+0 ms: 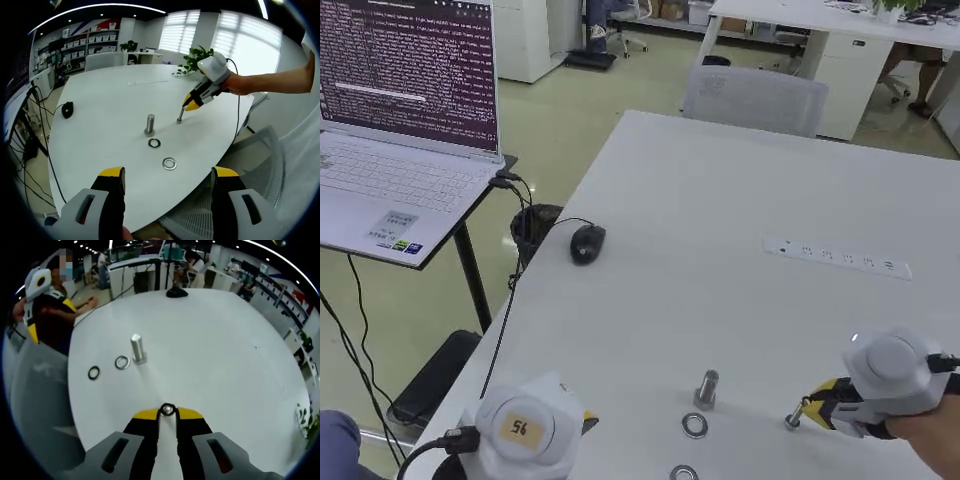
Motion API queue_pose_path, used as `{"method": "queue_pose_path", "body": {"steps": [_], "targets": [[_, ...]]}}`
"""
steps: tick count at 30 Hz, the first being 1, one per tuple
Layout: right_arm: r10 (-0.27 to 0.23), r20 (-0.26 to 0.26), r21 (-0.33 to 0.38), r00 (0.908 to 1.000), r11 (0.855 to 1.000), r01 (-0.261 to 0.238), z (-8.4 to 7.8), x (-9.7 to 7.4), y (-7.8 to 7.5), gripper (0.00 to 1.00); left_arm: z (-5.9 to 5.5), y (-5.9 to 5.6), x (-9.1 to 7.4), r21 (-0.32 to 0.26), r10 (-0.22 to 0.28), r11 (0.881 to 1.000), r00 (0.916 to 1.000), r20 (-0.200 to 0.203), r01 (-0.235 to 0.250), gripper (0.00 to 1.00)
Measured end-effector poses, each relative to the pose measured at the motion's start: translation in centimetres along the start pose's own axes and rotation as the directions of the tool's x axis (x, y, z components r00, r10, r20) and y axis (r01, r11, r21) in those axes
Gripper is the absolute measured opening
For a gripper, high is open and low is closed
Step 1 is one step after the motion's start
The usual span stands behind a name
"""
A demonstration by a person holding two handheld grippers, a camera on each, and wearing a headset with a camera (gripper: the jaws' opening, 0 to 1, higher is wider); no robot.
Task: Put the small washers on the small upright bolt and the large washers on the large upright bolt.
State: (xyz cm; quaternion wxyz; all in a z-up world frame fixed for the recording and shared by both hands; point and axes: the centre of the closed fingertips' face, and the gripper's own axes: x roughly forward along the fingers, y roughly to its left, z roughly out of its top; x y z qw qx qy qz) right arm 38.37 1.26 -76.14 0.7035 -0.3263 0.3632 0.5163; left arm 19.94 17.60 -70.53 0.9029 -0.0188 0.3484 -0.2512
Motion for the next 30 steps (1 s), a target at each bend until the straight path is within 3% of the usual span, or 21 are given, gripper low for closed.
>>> {"method": "queue_pose_path", "body": {"steps": [10,30], "targets": [[0.015,-0.045,-0.047,0.9989,0.999,-0.017,0.0,0.4,0.1,0.14,0.1,0.0,0.1,0.0,0.0,1.0,1.0,-0.001,0.0,0.7],[0.038,-0.104,-0.046,0.9939,0.998,-0.043,-0.7,1.5,0.1,0.14,-0.2,0.2,0.1,-0.01,0.004,1.0,1.0,0.001,-0.004,0.7]]}}
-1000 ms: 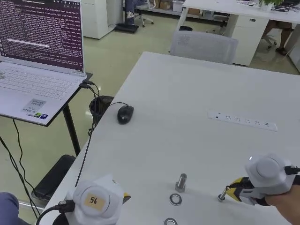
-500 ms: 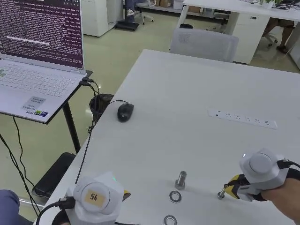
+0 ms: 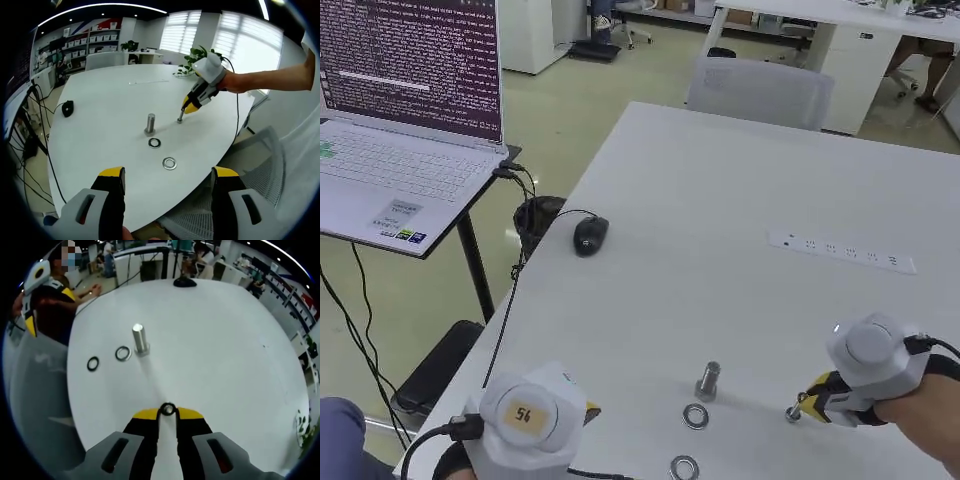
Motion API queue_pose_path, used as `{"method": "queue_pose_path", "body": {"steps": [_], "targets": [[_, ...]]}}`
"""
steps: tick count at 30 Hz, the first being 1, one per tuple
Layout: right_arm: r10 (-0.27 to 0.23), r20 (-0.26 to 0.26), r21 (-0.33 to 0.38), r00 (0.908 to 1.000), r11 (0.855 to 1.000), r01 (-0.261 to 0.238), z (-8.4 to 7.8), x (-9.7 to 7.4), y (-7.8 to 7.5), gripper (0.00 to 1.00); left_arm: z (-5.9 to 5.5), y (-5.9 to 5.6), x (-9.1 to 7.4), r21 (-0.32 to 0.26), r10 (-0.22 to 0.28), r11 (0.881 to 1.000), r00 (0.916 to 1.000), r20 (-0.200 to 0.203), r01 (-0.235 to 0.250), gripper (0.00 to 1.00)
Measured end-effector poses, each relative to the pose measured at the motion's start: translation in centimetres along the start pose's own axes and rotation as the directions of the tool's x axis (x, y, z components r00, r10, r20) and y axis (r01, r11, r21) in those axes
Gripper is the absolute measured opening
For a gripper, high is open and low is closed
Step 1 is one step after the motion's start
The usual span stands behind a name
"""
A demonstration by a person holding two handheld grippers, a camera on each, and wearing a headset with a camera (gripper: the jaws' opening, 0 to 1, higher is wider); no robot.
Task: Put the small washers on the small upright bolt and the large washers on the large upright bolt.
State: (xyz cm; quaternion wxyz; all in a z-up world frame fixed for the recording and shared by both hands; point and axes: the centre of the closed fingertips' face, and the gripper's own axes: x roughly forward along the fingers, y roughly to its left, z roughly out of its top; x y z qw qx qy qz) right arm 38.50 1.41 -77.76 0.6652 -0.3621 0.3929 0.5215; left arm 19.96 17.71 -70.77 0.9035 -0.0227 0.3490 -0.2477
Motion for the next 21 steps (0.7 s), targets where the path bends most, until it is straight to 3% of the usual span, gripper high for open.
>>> {"method": "queue_pose_path", "body": {"steps": [10,21], "targets": [[0.028,-0.028,0.016,0.9992,0.999,-0.028,-0.7,1.9,0.1,0.14,-0.3,0.2,-0.3,-0.008,0.006,1.0,1.0,0.0,-0.006,0.7],[0.055,-0.038,0.088,0.9978,0.995,-0.052,-2.2,3.0,0.4,0.16,-0.4,0.1,-0.4,-0.004,0.005,1.0,1.0,-0.007,-0.005,0.7]]}}
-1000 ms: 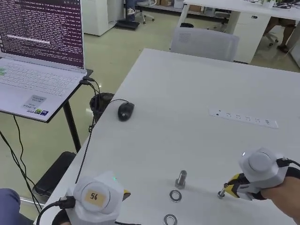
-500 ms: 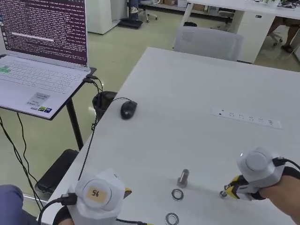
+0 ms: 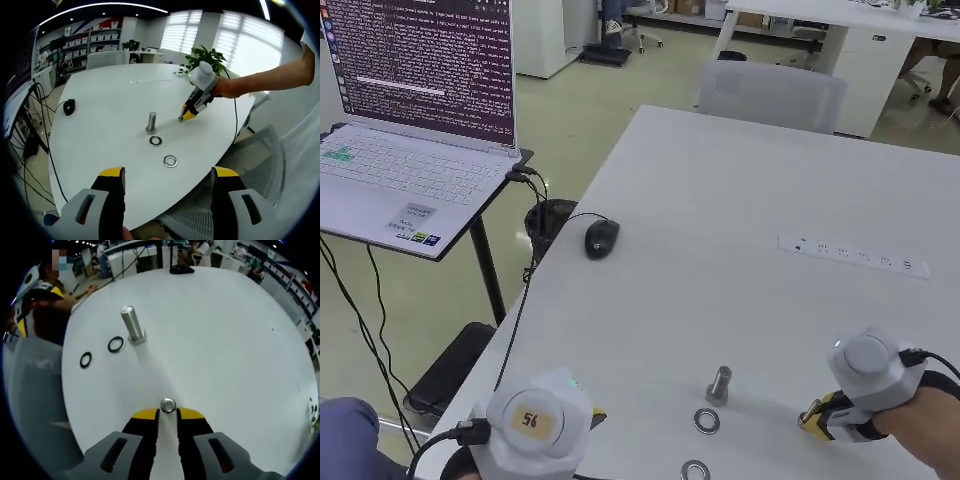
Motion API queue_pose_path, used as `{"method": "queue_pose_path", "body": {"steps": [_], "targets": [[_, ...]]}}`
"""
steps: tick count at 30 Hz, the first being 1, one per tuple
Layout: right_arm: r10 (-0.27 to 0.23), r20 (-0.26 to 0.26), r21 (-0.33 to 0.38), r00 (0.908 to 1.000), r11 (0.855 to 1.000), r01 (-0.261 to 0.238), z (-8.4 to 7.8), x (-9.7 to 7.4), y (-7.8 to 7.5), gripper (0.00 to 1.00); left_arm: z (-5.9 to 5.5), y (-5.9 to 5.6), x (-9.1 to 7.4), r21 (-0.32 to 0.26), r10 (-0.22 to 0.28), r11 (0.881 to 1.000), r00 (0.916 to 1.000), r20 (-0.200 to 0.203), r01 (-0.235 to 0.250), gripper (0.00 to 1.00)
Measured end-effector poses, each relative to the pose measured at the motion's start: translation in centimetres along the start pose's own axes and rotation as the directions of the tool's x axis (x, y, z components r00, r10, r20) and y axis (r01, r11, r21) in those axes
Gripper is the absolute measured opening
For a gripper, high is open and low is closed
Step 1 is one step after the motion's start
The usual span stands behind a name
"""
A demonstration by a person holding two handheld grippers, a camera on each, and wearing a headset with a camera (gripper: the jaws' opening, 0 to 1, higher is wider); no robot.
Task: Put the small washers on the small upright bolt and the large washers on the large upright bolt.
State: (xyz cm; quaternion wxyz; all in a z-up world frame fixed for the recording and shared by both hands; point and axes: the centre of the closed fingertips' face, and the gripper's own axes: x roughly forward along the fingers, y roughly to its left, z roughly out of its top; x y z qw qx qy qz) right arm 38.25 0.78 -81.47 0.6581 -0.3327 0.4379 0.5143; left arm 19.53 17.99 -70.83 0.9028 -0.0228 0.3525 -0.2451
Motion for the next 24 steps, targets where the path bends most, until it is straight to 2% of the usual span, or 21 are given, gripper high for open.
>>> {"method": "queue_pose_path", "body": {"steps": [4,7,8,11,14,16,17,18,21,22,24], "targets": [[0.007,-0.008,0.028,0.9999,1.0,-0.007,-1.5,0.1,0.8,0.18,0.1,-0.2,0.1,0.002,-0.003,1.0,1.0,-0.001,0.003,0.7],[0.014,-0.02,0.035,0.9997,0.999,-0.013,-2.7,0.0,2.0,0.19,0.1,-0.3,0.2,0.003,-0.006,1.0,1.0,0.0,0.006,0.7],[0.012,0.011,0.038,0.9999,0.999,-0.012,-2.5,-0.2,2.4,0.18,0.1,-0.3,0.2,0.005,-0.007,1.0,1.0,-0.002,0.007,0.7],[0.008,0.008,0.019,0.9999,1.0,-0.008,-3.0,-0.3,3.1,0.18,0.1,-0.4,0.3,0.006,-0.011,1.0,0.9999,-0.003,0.011,0.7],[0.025,0.033,0.041,0.9992,0.999,-0.027,-2.7,-0.3,4.2,0.19,0.1,-0.4,0.4,0.015,-0.014,1.0,0.9999,-0.007,0.014,0.7],[0.049,0.038,-0.01,0.9981,0.999,-0.049,-2.3,-0.1,5.5,0.19,0.3,-0.4,0.4,0.015,-0.015,1.0,0.9999,-0.004,0.015,0.7],[0.071,0.033,-0.06,0.9969,0.996,-0.068,-2.0,0.0,6.4,0.19,0.3,-0.4,0.4,0.016,-0.015,1.0,0.9999,-0.004,0.015,0.7],[0.078,0.033,-0.075,0.9964,0.994,-0.075,-1.9,0.1,6.7,0.19,0.4,-0.4,0.4,0.018,-0.015,1.0,0.9999,-0.004,0.015,0.7],[0.134,0.04,-0.176,0.9902,0.977,-0.125,-0.4,0.7,9.3,0.19,0.5,-0.4,0.5,0.018,-0.014,1.0,0.9999,-0.001,0.014,0.7],[0.144,0.046,-0.19,0.9885,0.973,-0.133,0.1,1.0,9.8,0.19,0.5,-0.4,0.5,0.018,-0.014,1.0,0.9999,0.001,0.014,0.7],[0.198,0.061,-0.221,0.9783,0.958,-0.18,1.4,1.5,11.6,0.19,0.4,-0.5,0.5,0.016,-0.015,1.0,0.9999,0.002,0.015,0.7]]}}
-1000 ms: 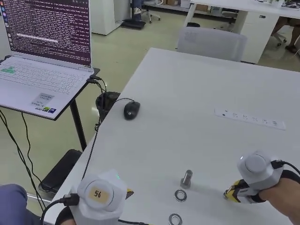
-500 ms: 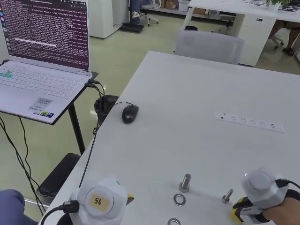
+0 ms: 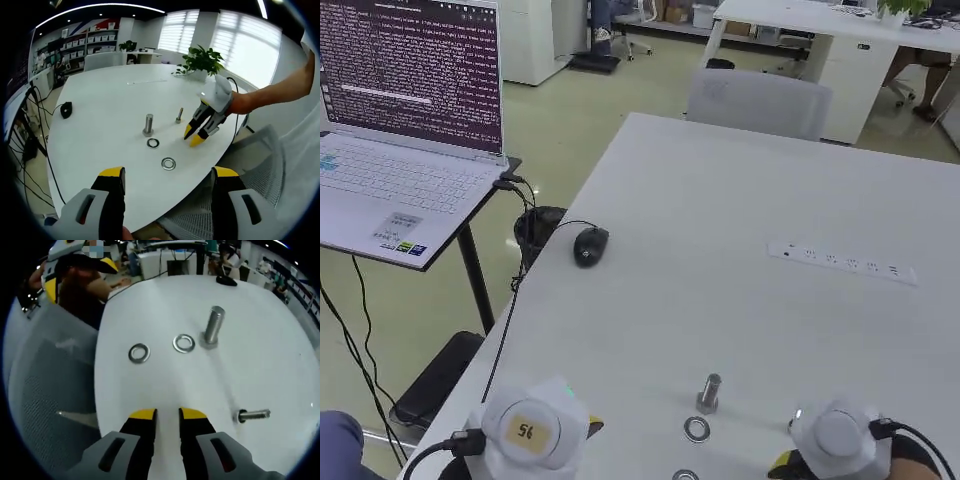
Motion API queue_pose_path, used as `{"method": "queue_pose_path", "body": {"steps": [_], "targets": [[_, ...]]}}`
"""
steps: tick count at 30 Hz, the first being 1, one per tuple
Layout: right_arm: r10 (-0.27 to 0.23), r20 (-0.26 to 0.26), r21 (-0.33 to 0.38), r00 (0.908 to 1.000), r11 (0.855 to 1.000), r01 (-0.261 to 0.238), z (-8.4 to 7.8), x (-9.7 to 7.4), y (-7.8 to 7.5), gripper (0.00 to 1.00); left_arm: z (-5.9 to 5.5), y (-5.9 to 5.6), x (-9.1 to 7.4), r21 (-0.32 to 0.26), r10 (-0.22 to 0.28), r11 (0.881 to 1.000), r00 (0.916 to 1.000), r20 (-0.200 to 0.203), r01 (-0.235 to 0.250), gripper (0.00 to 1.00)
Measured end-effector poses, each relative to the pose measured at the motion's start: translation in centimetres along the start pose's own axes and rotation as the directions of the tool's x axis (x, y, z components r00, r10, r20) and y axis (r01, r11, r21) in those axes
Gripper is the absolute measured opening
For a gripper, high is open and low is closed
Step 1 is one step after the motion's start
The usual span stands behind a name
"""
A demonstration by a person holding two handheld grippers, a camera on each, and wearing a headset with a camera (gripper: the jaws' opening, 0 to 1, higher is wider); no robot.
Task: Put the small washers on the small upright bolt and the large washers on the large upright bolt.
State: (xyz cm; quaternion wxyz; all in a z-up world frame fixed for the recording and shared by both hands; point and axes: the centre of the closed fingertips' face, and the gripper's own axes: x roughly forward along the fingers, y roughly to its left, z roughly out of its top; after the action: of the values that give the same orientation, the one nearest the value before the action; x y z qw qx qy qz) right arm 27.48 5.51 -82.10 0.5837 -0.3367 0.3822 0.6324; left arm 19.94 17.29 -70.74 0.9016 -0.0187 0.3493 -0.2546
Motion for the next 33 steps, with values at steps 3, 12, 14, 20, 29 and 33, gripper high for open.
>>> {"method": "queue_pose_path", "body": {"steps": [3,12,14,20,29,33], "targets": [[0.041,0.021,-0.075,0.9989,0.996,-0.039,2.3,1.3,1.2,0.19,-0.4,-0.3,0.0,-0.002,-0.002,1.0,1.0,-0.006,0.002,0.7],[0.103,-0.039,-0.335,0.9939,0.936,-0.11,5.5,3.4,2.6,0.28,-0.7,0.0,-0.6,-0.018,0.017,1.0,0.9999,0.001,-0.017,0.7],[0.108,-0.06,-0.372,0.9924,0.92,-0.122,5.6,3.6,2.7,0.29,-0.7,0.2,-0.7,-0.021,0.021,1.0,0.9998,0.003,-0.021,0.7],[0.141,-0.098,-0.447,0.9852,0.878,-0.17,5.8,4.4,2.4,0.3,-0.6,0.3,-0.7,-0.024,0.026,0.999,0.9996,0.007,-0.026,0.7],[0.144,-0.108,-0.462,0.9837,0.869,-0.178,5.9,4.8,2.3,0.25,-0.4,0.0,-0.4,-0.019,0.018,1.0,0.9998,0.009,-0.018,0.7],[0.128,-0.1,-0.433,0.9866,0.887,-0.16,5.7,4.7,2.0,0.24,-0.5,0.3,-0.7,-0.025,0.026,0.999,0.9996,0.01,-0.025,0.7]]}}
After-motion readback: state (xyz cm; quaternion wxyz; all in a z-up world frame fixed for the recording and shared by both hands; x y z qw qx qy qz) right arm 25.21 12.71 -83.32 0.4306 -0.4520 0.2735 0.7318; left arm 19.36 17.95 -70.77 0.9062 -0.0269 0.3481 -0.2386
